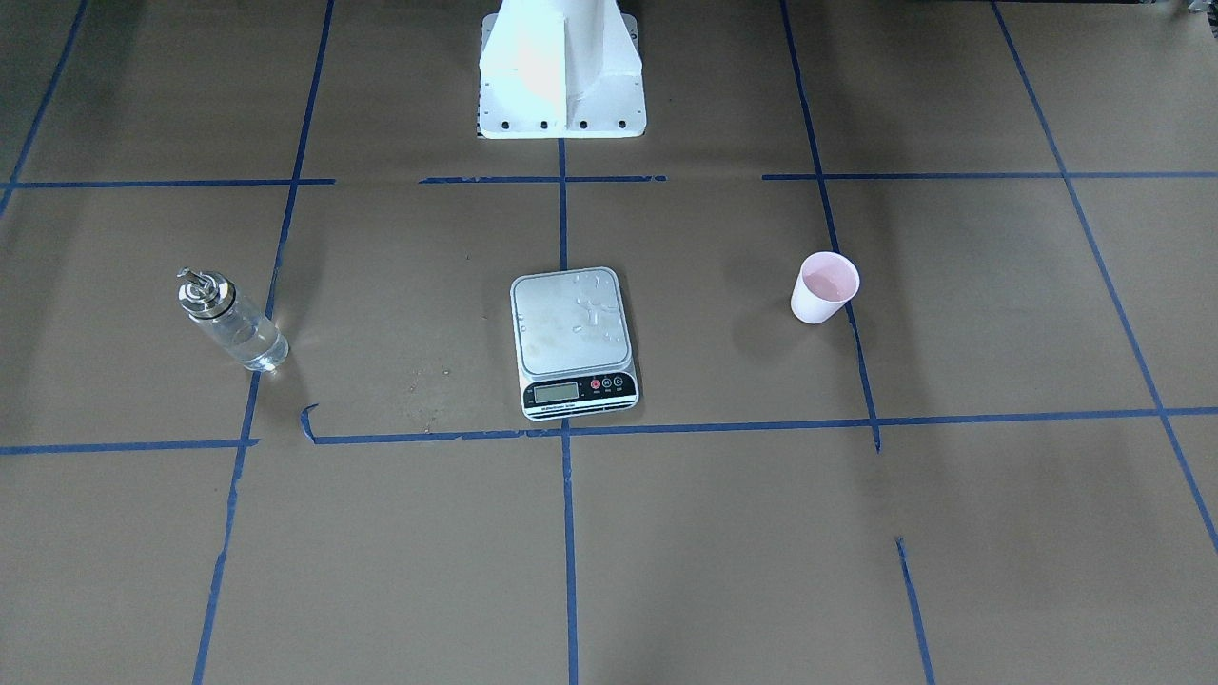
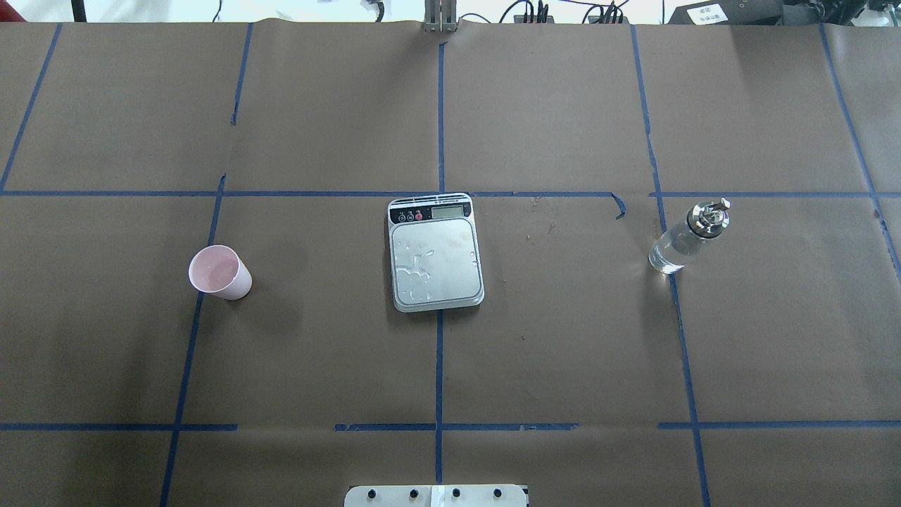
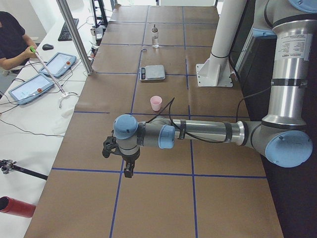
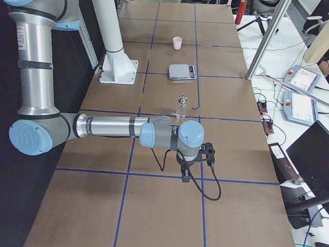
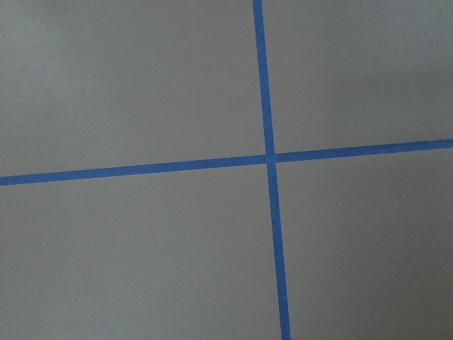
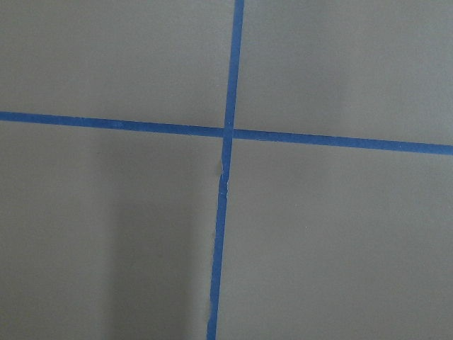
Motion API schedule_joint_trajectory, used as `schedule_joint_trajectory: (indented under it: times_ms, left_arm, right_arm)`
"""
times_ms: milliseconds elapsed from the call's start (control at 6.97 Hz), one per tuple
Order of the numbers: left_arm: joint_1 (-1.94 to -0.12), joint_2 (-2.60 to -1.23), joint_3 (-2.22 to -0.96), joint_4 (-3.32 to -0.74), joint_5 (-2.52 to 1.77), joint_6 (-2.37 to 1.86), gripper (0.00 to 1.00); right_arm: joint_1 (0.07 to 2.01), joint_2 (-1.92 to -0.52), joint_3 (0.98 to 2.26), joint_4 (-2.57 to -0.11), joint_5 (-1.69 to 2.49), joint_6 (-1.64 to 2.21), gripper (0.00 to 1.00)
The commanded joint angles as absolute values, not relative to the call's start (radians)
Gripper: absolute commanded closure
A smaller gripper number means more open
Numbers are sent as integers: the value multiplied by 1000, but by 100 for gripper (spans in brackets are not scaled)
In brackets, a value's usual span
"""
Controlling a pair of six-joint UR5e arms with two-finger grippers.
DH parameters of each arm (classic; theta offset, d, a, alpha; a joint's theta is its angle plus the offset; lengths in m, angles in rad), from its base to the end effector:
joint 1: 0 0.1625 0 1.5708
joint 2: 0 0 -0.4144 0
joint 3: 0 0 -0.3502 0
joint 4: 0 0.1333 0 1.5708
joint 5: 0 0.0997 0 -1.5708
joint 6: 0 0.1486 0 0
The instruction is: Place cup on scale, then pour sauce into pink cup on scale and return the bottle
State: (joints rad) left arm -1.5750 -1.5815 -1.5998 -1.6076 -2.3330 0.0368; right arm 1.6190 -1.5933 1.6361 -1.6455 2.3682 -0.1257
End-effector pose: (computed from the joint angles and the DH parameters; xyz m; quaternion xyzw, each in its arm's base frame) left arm -0.0326 -0.4618 0.6625 0.0431 0.3709 0.0293 0.9272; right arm 0.0480 -0.4351 0.6687 0.0191 -0.3880 -0.0295 0.9210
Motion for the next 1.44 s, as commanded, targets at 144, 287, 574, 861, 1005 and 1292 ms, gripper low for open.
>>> schedule_joint_trajectory:
  times_ms: [144,287,574,861,1005,1292]
  left_arm:
    - [-1575,-1575,-1646,-1611,-2338,28,0]
    - [-1571,-1578,-1695,-1640,-2382,38,0]
    - [-1525,-1586,-1687,-1949,-2395,34,0]
    - [-1395,-1636,-1710,-2014,-2402,-69,0]
    - [-1356,-1667,-1724,-2017,-2420,-134,0]
    - [-1170,-1700,-1785,-2061,-2406,-739,0]
  right_arm:
    - [1618,-1597,1641,-1640,2373,-115,0]
    - [1620,-1595,1643,-1640,2373,-115,0]
    - [1618,-1594,1644,-1638,2375,-114,0]
    - [1618,-1588,1646,-1637,2378,-114,0]
    - [1618,-1579,1657,-1632,2373,-117,0]
    - [1617,-1565,1671,-1632,2382,-79,0]
